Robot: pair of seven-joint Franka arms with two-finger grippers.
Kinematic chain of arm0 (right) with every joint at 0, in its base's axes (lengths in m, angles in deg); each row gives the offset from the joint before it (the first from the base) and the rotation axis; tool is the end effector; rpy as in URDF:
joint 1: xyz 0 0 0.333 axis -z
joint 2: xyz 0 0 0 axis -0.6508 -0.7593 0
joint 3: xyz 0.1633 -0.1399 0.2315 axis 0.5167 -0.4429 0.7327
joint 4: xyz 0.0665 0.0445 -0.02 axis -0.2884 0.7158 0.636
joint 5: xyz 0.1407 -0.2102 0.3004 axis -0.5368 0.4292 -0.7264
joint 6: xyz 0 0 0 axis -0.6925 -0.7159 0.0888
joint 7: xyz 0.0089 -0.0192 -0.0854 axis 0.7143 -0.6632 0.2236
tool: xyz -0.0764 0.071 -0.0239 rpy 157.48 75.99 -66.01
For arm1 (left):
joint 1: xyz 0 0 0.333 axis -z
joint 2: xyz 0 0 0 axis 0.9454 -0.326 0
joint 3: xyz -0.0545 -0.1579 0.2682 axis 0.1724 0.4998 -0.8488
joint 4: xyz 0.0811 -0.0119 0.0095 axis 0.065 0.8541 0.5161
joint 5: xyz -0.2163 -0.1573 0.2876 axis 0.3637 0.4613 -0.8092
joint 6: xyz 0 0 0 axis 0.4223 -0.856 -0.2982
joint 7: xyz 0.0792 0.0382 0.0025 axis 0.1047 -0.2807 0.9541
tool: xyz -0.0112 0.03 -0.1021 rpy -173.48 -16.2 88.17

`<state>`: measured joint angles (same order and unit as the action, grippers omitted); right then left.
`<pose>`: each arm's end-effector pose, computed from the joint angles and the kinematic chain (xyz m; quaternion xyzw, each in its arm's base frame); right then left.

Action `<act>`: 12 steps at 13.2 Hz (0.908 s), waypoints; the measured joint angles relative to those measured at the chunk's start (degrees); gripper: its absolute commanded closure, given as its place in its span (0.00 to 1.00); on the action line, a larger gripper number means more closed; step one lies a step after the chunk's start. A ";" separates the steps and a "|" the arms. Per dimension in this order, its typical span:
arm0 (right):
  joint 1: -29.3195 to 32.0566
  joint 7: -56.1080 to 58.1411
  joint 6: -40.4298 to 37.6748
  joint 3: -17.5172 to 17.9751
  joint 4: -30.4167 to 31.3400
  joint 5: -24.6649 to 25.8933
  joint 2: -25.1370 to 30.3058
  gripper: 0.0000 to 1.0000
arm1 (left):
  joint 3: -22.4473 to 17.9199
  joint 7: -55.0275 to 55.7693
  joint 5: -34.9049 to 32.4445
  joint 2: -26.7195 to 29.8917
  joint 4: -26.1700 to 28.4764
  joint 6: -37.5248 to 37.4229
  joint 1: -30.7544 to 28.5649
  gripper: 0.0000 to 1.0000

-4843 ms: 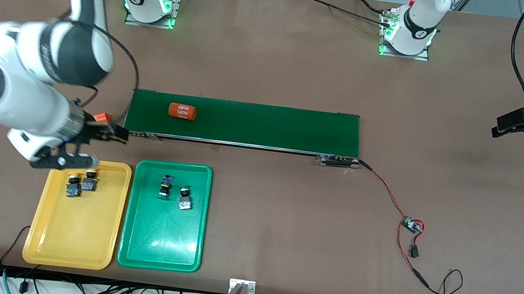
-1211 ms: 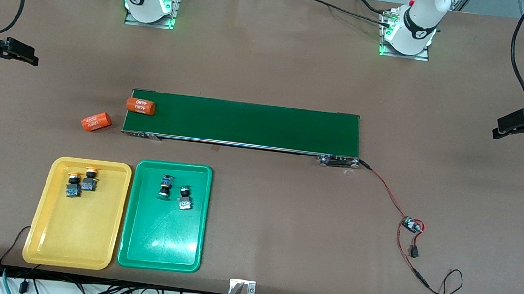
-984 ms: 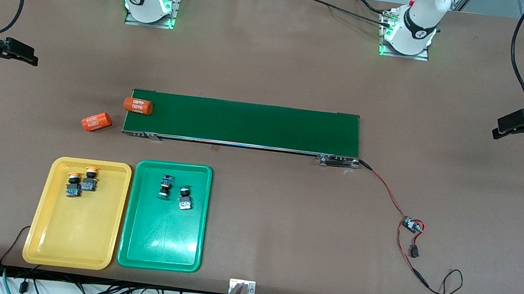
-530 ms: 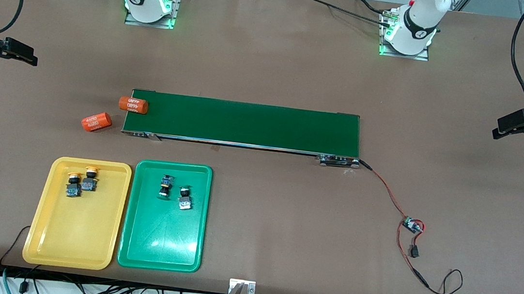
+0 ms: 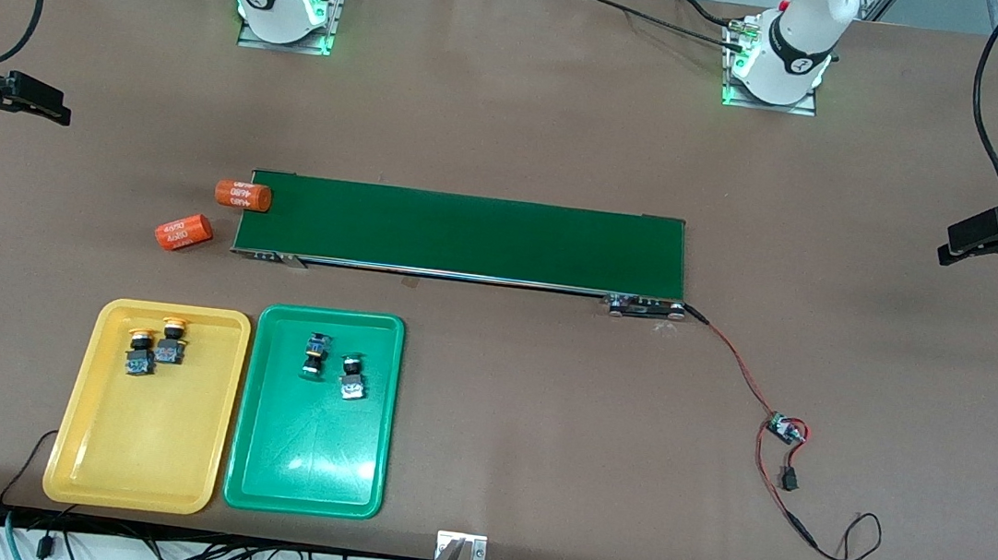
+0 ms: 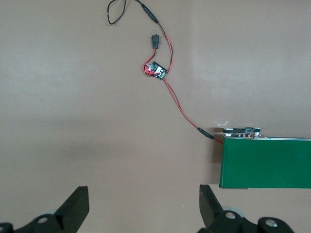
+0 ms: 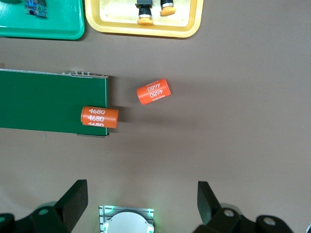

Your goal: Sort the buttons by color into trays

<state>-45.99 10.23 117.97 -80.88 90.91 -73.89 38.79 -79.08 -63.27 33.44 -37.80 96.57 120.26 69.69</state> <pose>0.5551 -0.0605 0.5587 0.9936 0.0313 -0.1081 0.0030 0.5853 0.0242 0.6059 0.9995 0.0239 -0.0086 0.0205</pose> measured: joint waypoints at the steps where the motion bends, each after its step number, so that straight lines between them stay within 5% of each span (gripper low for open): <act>1: 0.01 0.00 0.00 0.00 0.00 0.00 0.00 0.00 | 0.00 0.00 0.00 0.00 0.00 0.00 0.00 0.00; 12: 0.67 -0.31 0.06 -0.25 -0.37 -0.26 -0.28 0.00 | 0.01 0.00 0.00 0.00 0.05 0.13 0.02 0.00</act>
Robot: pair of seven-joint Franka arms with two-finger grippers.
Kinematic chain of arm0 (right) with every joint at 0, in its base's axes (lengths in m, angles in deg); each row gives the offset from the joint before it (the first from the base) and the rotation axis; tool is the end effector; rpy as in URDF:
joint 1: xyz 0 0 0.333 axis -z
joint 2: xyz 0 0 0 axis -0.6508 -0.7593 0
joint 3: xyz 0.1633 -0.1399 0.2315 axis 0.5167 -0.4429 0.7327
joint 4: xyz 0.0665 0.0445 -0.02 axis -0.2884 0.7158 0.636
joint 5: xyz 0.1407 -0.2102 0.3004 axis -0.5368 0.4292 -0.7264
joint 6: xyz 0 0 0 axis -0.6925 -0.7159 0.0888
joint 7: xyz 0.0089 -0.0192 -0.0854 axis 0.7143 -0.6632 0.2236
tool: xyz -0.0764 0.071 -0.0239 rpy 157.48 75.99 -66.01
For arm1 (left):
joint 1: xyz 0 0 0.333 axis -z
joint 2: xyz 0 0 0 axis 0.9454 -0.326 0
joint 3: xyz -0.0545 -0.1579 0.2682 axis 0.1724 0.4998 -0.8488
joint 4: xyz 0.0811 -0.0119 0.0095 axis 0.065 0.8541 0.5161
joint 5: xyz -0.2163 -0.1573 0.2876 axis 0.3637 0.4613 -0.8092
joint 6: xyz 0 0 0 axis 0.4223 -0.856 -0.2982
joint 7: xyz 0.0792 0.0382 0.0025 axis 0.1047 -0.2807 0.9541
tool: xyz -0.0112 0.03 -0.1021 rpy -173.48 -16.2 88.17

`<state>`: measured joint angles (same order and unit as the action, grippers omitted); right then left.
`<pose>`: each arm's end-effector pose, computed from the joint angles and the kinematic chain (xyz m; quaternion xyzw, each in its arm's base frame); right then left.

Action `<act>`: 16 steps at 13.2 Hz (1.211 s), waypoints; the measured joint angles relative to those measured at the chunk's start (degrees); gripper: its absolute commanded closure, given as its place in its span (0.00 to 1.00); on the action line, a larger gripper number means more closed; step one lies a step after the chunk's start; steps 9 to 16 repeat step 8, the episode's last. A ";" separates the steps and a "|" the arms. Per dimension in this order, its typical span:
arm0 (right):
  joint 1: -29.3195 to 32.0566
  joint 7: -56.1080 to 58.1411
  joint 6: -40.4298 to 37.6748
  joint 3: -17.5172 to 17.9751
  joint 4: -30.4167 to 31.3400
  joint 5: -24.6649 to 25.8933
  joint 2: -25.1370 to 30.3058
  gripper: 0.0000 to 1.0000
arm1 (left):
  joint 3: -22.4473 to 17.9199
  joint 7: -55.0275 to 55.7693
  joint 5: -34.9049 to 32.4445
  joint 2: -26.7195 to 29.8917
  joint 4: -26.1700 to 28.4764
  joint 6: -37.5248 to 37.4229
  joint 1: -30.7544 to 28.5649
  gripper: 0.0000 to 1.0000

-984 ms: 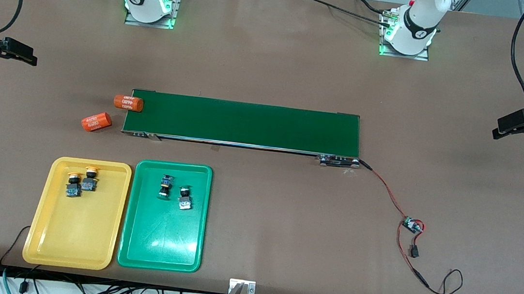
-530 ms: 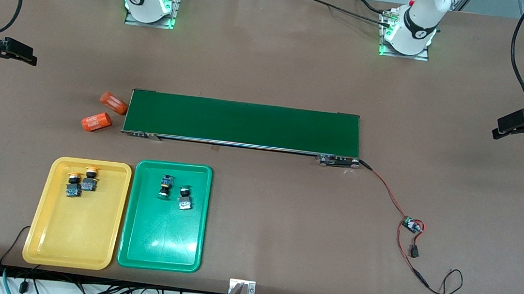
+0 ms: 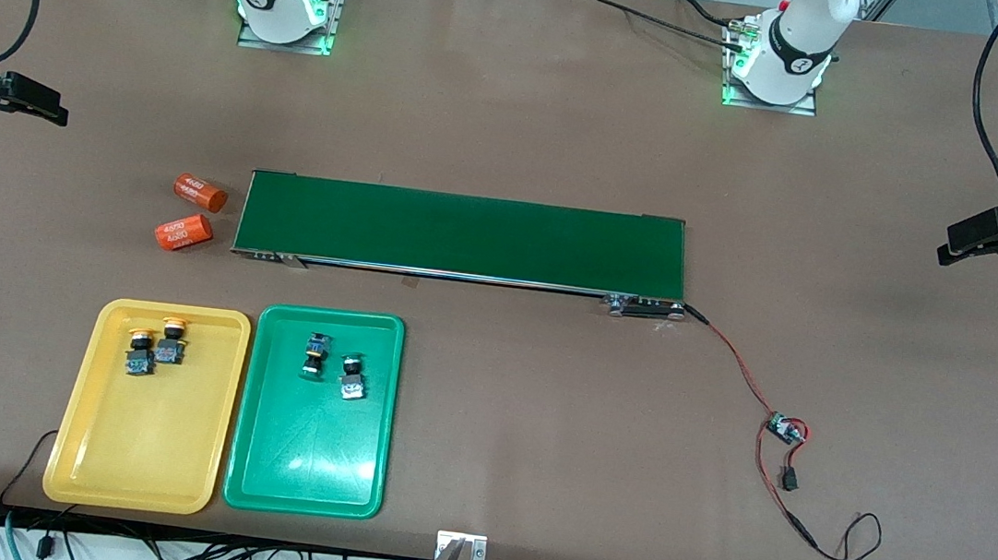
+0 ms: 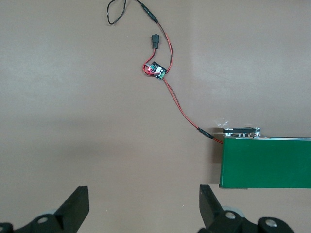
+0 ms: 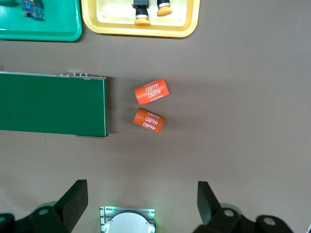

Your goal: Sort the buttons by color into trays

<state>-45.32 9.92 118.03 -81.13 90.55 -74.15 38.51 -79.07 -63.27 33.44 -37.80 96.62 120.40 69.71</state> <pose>0.5558 -0.0688 0.5589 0.9941 0.0206 -0.1066 0.0010 0.5856 0.0239 0.6057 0.9995 0.0237 -0.0079 0.0205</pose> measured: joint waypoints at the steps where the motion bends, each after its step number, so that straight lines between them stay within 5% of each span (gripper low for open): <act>1: 0.26 0.00 0.00 -0.04 -0.41 -0.04 -0.21 0.00 | 0.00 0.00 0.00 0.00 0.04 0.33 0.00 0.00; 16: 0.38 0.00 -0.06 -0.03 -3.25 -0.04 -0.64 0.00 | -0.21 0.00 0.00 -0.01 0.38 0.92 -0.11 0.00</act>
